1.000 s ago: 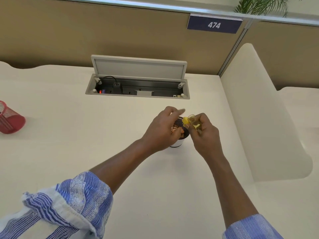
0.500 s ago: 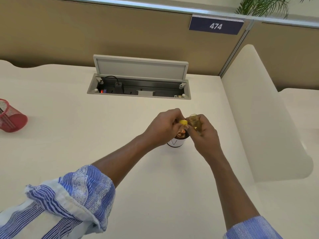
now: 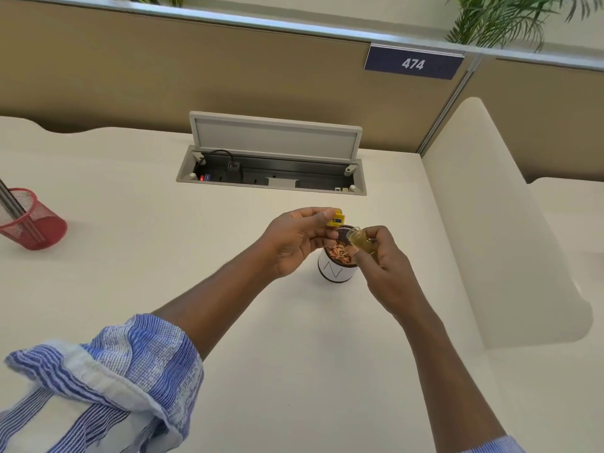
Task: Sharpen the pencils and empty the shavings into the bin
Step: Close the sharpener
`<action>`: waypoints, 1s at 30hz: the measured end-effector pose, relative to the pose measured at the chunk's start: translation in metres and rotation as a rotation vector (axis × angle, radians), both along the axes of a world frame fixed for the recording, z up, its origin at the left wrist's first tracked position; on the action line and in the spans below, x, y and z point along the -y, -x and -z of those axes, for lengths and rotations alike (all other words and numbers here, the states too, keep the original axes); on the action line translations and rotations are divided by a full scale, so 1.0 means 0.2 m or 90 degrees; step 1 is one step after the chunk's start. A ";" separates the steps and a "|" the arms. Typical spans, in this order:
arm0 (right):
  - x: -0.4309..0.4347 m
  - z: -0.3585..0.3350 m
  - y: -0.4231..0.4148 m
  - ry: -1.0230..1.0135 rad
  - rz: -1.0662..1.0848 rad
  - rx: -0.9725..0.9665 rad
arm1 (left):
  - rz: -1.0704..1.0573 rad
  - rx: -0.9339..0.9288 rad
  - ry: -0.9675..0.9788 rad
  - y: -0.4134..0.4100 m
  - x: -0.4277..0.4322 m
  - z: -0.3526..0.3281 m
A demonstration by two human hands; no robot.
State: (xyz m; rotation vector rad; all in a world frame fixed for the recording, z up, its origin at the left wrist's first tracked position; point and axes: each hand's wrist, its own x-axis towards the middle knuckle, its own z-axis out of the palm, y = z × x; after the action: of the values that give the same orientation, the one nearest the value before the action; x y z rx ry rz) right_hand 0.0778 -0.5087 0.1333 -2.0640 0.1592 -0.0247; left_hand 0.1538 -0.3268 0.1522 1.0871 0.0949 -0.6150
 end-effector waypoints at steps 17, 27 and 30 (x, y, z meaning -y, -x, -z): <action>-0.33 -0.23 0.12 0.196 -0.092 0.188 | 0.048 0.278 -0.297 0.16 -0.39 -0.13; -0.54 -0.27 0.12 0.179 -0.165 0.162 | 0.013 0.324 -0.226 0.30 -0.65 -0.14; -0.60 -0.29 0.12 0.081 -0.212 0.106 | 0.007 0.343 -0.205 0.33 -0.74 -0.15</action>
State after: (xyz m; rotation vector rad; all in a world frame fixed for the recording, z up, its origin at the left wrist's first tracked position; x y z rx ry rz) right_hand 0.0536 -0.3882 0.1912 -2.1801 -0.2956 -0.0014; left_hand 0.0879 -0.1785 0.1824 1.5338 -0.2882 -0.3039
